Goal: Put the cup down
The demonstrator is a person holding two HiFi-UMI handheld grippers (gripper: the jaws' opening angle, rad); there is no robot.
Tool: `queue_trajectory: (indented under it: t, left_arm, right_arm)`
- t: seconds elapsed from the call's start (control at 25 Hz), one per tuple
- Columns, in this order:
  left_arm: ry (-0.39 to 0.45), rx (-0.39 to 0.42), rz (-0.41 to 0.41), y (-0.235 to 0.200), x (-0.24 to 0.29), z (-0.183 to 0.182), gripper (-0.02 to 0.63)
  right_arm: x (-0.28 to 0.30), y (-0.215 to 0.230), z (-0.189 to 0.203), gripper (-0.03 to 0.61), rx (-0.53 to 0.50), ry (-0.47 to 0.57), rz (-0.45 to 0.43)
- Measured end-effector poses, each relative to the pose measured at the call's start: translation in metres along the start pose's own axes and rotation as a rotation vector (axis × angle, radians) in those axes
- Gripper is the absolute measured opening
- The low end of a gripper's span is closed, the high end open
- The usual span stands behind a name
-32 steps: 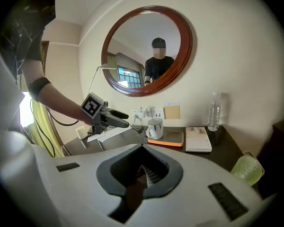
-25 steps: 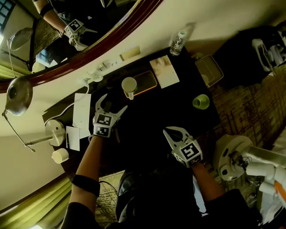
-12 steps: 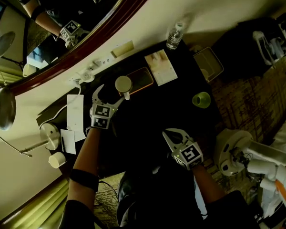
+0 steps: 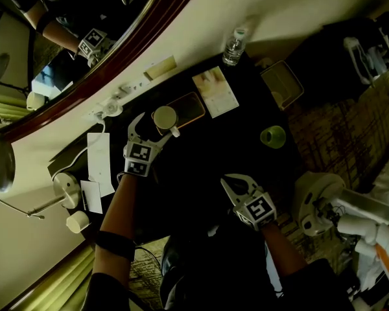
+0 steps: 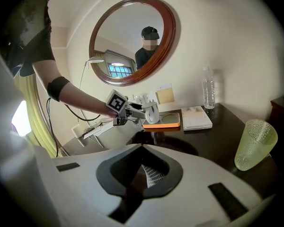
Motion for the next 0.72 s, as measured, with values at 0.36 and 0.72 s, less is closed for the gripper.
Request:
queue_trajectory:
  t: [0.36,0.72]
  left_arm:
    - [0.013,0.095,0.131,0.003,0.016,-0.012,0.443]
    - [0.057,0.098,0.158,0.008,0.021,-0.015,0.379]
  right_arm:
    - [-0.004,0.009,0.009,0.014,0.037,-0.014,0.016]
    - [-0.001,0.009,0.019,0.014,0.062,-0.025,0.016]
Point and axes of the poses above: the fingertips, and each gripper's own axes: x forward along the fingers, y to its right, z out of its underside, the point moved 8 cm from there along -x, backward along the fingers, and after that the axes turned 10 degrees about y, right-handed, at the moved point
